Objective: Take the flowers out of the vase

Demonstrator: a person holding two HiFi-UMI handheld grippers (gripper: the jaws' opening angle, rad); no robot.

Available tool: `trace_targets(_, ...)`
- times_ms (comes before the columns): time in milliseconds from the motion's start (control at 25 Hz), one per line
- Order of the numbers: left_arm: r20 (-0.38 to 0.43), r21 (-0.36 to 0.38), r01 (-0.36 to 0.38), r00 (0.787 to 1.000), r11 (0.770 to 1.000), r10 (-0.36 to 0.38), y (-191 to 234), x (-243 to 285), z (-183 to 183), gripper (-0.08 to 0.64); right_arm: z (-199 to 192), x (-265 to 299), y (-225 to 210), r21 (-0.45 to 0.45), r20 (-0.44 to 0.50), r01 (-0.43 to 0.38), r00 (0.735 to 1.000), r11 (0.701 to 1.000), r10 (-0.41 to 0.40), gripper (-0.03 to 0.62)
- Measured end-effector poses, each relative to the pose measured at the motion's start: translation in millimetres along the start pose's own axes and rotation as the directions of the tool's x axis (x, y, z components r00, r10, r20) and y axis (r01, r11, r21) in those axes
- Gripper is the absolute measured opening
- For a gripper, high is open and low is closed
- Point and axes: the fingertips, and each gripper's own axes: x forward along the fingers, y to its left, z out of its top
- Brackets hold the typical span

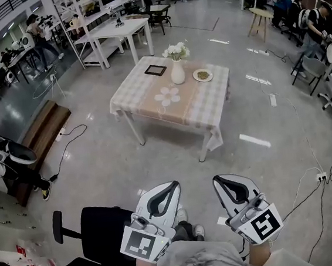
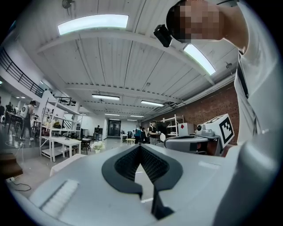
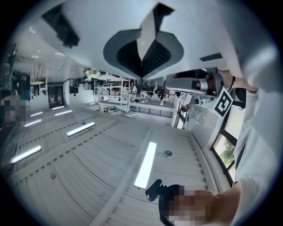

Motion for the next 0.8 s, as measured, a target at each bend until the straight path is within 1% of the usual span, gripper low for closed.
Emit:
trace_targets(200,0.008,-0.008,0.025,1.0,1.0,-0.025,24.7,21.6,0.2,0.008,0.0,23.9,-19.3,-0.011,-0.014,0.027,1.0,1.0,-0.027,0.015)
trace_targets(400,0.016,-0.007,0.047,0.999,0.999,-0.047,58.8,43.0,2.2,0.008,0.7,58.9,-35.3,-0.026,-0.014,0.05,0.999,0.998,-0.05,0.015)
trace_targets(680,0.025,-0.016,0.06,0.998,0.998,-0.059,101.6,59.6,-0.9,0.008,-3.1,101.9,-46.1,-0.037,-0.026,0.064,0.998,0.997,-0.065,0.015)
trace_targets(800,0.011,-0.017,0.066,0.998,0.998,-0.066,117.2,64.7,-4.9,0.008,-3.9,119.3,-49.0,-0.041,-0.029,0.068,0.997,0.997,-0.07,0.015)
